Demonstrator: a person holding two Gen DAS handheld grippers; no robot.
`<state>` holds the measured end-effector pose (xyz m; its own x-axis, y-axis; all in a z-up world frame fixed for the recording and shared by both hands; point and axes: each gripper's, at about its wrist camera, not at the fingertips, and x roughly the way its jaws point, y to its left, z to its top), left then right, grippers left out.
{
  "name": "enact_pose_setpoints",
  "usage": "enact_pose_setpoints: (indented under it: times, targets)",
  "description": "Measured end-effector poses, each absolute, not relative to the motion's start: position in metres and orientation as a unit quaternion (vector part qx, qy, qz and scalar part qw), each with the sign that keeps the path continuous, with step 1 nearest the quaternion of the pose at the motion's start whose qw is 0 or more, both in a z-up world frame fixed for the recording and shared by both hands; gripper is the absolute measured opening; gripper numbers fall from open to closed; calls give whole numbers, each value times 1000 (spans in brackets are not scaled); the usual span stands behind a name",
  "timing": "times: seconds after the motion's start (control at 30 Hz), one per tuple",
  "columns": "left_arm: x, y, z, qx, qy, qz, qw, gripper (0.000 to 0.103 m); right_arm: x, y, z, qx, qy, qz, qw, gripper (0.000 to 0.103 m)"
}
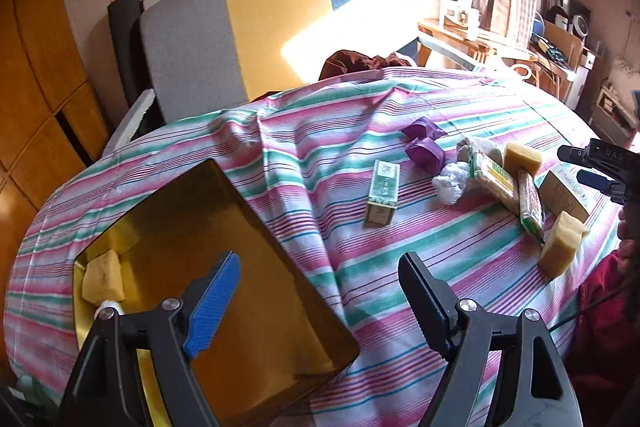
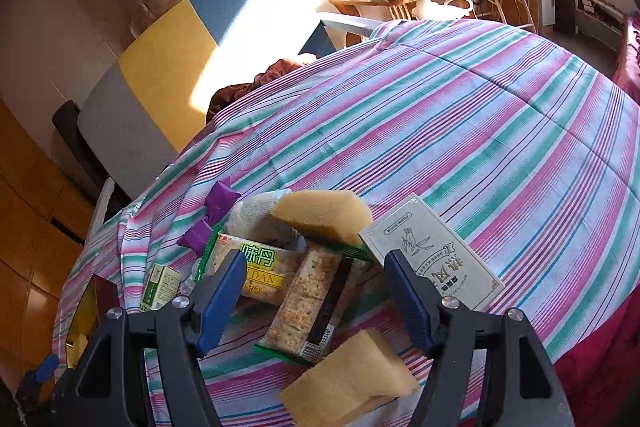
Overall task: Organize objects
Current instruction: 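Move the left gripper to the green essential oil box and grasp it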
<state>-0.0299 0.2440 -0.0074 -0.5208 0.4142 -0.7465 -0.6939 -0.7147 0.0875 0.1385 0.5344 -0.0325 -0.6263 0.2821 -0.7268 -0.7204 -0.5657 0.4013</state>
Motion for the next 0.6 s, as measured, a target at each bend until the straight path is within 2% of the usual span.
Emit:
enact_pose_setpoints:
  times: [0.37, 0.6]
  targets:
    - [-82, 336, -56, -414, 246, 809, 337, 71, 144, 538, -31, -290, 384, 830, 283, 72]
    - [-103, 372, -82, -434, 267, 795, 329, 71, 148, 549, -37, -282, 411, 820, 283, 72]
